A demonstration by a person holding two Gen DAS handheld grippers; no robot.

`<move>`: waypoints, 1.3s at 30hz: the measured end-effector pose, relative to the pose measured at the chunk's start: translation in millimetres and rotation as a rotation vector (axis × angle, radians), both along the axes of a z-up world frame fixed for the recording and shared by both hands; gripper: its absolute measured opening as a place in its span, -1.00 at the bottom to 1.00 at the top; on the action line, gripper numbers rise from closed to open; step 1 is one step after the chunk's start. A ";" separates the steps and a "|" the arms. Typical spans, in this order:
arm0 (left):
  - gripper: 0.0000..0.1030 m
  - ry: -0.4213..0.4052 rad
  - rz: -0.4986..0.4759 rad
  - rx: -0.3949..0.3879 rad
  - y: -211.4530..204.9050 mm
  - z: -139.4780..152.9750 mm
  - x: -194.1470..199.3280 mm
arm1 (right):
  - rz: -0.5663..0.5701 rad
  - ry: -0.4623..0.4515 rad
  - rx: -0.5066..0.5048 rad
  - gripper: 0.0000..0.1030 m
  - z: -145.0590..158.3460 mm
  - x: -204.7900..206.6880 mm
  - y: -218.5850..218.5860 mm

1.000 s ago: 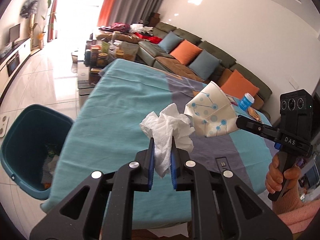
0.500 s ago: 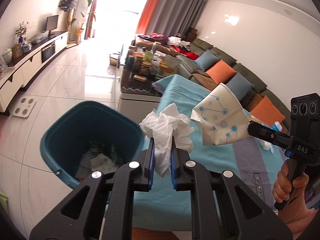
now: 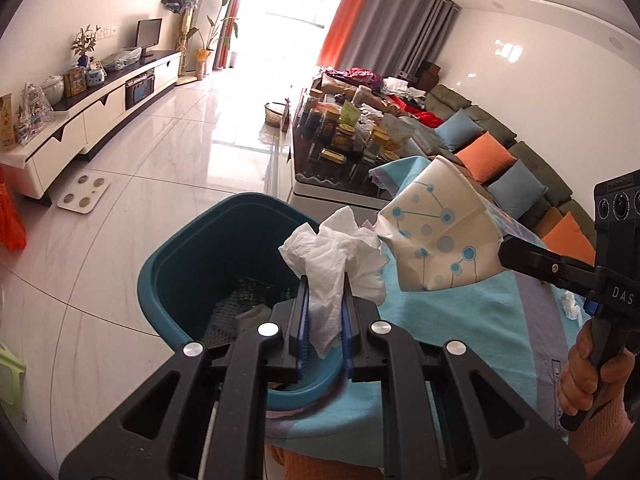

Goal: Collect trash
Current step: 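Carry the tissue and cup over the teal bin, then open both tools to drop the tissue and cup into the bin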

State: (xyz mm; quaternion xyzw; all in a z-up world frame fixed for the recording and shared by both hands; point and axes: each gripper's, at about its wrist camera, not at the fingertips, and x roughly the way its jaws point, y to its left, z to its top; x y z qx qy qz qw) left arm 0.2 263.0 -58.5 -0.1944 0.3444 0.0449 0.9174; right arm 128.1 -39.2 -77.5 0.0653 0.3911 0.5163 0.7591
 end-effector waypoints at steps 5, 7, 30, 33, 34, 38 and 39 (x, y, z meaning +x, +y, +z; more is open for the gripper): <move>-0.74 0.011 0.018 0.025 1.9 -5.0 -0.3 | 0.013 0.014 -0.032 -0.96 -8.0 4.3 17.7; -0.74 0.018 0.025 0.034 4.4 -7.2 -0.5 | 0.021 0.024 -0.046 -0.96 -12.4 5.7 24.2; -0.64 0.126 0.083 -0.004 29.1 -54.1 41.1 | 0.055 0.096 -0.249 -0.92 -54.6 13.7 94.9; -0.59 0.135 0.093 -0.009 30.2 -60.2 46.0 | 0.055 0.104 -0.265 -0.89 -57.4 14.4 99.6; -0.52 0.137 0.094 -0.012 30.0 -61.9 48.0 | 0.052 0.104 -0.265 -0.88 -57.3 14.7 100.0; -0.42 0.139 0.104 -0.018 30.1 -64.8 49.9 | 0.045 0.107 -0.260 -0.83 -58.0 13.7 96.9; -0.40 0.136 0.106 -0.018 29.6 -64.3 49.6 | 0.044 0.109 -0.257 -0.82 -58.1 14.2 94.4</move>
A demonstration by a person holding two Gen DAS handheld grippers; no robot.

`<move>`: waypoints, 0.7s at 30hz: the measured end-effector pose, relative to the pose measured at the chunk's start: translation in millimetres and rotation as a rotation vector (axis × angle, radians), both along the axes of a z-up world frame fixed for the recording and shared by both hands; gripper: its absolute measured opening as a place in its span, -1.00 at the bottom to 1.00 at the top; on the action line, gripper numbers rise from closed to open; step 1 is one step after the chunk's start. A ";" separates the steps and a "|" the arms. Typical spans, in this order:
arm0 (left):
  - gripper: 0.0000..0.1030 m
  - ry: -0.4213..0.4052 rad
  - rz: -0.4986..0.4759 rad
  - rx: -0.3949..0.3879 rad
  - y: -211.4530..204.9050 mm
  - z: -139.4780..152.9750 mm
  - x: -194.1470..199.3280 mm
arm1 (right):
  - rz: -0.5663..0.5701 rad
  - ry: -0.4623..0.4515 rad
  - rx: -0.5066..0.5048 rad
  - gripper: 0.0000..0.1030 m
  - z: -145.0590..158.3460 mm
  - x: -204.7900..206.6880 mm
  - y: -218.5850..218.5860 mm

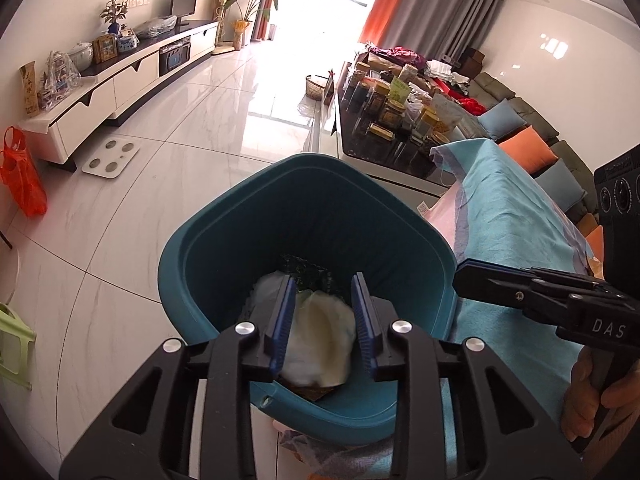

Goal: Collect trash
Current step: 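Open both tools to drop the tissue and cup into the bin, then move both open tools back over the table toward the gold wrapper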

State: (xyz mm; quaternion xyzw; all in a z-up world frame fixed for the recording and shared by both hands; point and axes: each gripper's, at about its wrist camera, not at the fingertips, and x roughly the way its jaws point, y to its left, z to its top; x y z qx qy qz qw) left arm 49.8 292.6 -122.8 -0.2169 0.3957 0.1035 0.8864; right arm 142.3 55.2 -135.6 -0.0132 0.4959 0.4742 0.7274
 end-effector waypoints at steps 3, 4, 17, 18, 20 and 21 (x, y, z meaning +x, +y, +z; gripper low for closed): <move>-0.34 -0.020 -0.002 0.006 -2.8 4.1 -2.8 | -0.008 -0.007 0.014 -0.66 3.1 -2.0 -5.5; -0.31 -0.028 -0.006 0.009 -5.2 6.6 -3.6 | -0.014 -0.013 0.023 -0.57 5.1 -3.4 -9.9; -0.05 -0.204 -0.268 0.004 -88.9 55.6 7.7 | -0.203 -0.184 0.073 -0.31 45.0 -32.9 -140.7; -0.04 -0.211 -0.292 0.007 -99.1 58.1 9.2 | -0.240 -0.190 0.074 -0.31 46.8 -34.0 -157.0; -0.01 -0.228 -0.357 0.010 -124.6 63.6 17.2 | -0.308 -0.207 0.066 -0.29 49.5 -36.1 -186.6; -0.01 -0.232 -0.383 0.012 -136.6 65.6 21.4 | -0.336 -0.212 0.063 -0.28 49.5 -36.7 -200.2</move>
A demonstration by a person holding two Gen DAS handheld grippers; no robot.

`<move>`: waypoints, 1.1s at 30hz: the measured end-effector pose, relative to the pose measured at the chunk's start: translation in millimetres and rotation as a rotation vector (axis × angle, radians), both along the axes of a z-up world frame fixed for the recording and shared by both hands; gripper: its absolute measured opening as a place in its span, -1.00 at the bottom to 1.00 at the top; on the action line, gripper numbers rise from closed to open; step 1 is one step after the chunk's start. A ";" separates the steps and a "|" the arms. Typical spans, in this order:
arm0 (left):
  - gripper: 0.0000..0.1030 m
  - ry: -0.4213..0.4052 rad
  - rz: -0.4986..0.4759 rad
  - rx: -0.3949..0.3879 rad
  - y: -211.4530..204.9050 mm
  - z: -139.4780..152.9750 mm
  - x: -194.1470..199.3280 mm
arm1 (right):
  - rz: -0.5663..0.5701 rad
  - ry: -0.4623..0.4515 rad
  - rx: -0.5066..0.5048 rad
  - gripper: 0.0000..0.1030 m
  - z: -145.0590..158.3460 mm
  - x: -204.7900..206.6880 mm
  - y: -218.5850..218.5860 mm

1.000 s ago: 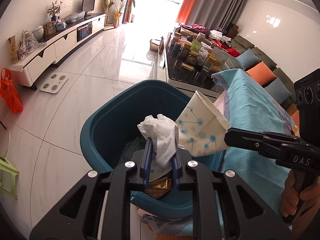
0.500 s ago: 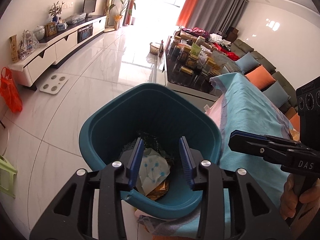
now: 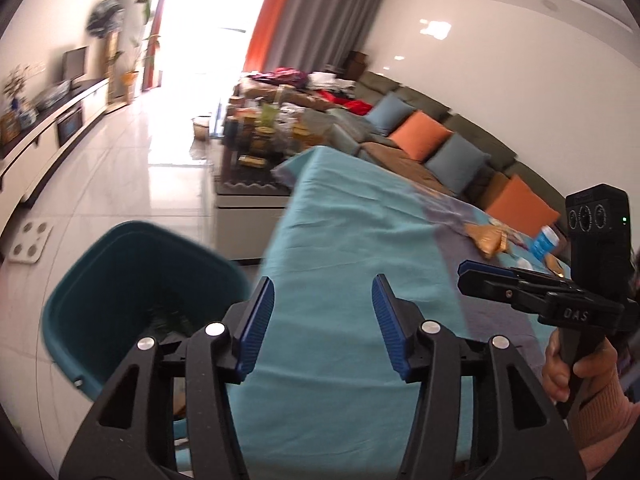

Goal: Collect trash
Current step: 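Move both open tools back over the table toward the gold wrapper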

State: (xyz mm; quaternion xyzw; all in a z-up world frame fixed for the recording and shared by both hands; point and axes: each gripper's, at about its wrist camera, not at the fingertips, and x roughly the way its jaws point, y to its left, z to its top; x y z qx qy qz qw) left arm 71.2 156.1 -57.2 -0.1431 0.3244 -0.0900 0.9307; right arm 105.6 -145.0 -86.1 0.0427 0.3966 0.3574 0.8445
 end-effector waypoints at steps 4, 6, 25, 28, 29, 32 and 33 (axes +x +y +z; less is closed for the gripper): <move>0.00 -0.004 -0.100 0.028 -51.3 3.6 18.4 | -0.126 -0.002 -0.001 -0.28 -2.5 -5.5 -54.2; 0.00 -0.004 -0.132 0.044 -72.5 5.4 26.2 | -0.179 -0.002 0.000 -0.28 -4.4 -6.7 -78.0; 0.00 0.001 -0.345 0.157 -205.4 9.4 65.2 | -0.479 -0.038 0.031 -0.21 -16.0 -22.1 -211.2; 0.00 0.006 -0.368 0.167 -217.8 8.2 72.2 | -0.511 -0.042 0.031 -0.20 -16.7 -20.9 -223.1; 0.02 0.007 -0.375 0.169 -223.0 7.6 75.0 | -0.521 -0.044 0.029 -0.18 -17.0 -20.9 -228.8; 0.02 0.018 -0.397 0.173 -235.1 5.3 84.4 | -0.551 -0.049 0.030 -0.17 -18.0 -20.7 -242.3; 0.02 0.021 -0.401 0.176 -238.6 4.8 87.5 | -0.559 -0.052 0.027 -0.16 -18.2 -20.3 -245.6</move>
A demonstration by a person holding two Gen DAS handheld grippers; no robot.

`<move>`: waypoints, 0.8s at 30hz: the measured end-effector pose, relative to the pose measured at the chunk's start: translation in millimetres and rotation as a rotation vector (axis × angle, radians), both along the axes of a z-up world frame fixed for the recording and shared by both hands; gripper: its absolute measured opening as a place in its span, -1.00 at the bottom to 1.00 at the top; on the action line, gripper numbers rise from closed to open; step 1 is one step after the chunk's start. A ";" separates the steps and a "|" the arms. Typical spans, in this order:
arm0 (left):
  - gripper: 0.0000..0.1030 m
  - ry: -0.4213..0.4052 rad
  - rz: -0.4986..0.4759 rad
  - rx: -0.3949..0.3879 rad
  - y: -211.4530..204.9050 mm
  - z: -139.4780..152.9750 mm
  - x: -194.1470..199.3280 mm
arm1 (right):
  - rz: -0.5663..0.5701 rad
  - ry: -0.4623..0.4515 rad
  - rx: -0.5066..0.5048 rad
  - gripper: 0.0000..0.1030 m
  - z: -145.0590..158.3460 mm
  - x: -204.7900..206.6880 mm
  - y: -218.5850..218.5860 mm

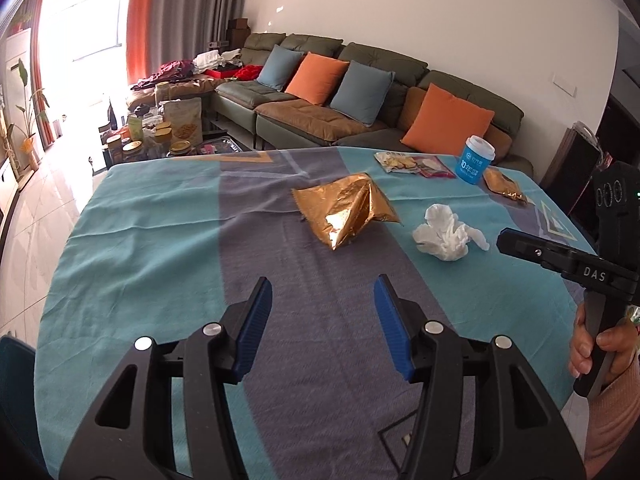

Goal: Collect trash
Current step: 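Move both open tools back over the table toward the gold wrapper, then close the left tool on the gold foil wrapper while the right tool grasps the white tissue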

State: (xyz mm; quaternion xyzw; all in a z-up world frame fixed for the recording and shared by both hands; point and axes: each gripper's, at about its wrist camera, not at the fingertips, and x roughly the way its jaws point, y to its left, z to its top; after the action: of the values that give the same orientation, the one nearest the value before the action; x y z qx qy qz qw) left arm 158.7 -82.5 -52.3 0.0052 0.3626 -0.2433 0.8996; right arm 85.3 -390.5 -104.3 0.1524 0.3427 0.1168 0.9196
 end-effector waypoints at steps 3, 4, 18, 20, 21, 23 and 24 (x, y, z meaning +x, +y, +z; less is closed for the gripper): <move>0.03 0.008 -0.021 0.006 -11.7 -0.1 11.3 | -0.022 0.001 -0.008 -0.10 -1.5 1.8 -10.4; 0.03 0.011 -0.032 0.010 -16.9 -0.1 16.5 | -0.029 0.003 -0.012 -0.09 -3.0 3.2 -13.4; 0.04 0.129 -0.021 0.005 -47.0 -17.4 84.6 | -0.051 0.071 0.010 0.07 -17.1 26.6 -36.5; 0.04 0.153 -0.029 0.005 -50.4 -23.0 91.0 | -0.045 0.082 0.014 0.08 -19.1 31.6 -36.7; 0.05 0.161 -0.031 0.004 -51.6 -25.4 93.0 | -0.044 0.086 0.013 0.08 -19.7 33.6 -36.3; 0.02 0.184 -0.039 -0.005 -53.9 -30.5 98.1 | -0.026 0.097 0.019 0.09 -21.7 38.6 -33.9; 0.01 0.194 -0.041 -0.010 -55.0 -32.9 99.9 | -0.024 0.099 0.014 0.09 -22.2 39.9 -32.7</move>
State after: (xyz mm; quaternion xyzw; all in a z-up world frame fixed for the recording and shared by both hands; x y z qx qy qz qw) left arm 258.5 -137.5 -85.2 -0.0158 0.4467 -0.2628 0.8551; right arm 125.2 -423.2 -126.5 0.1686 0.3850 0.1007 0.9018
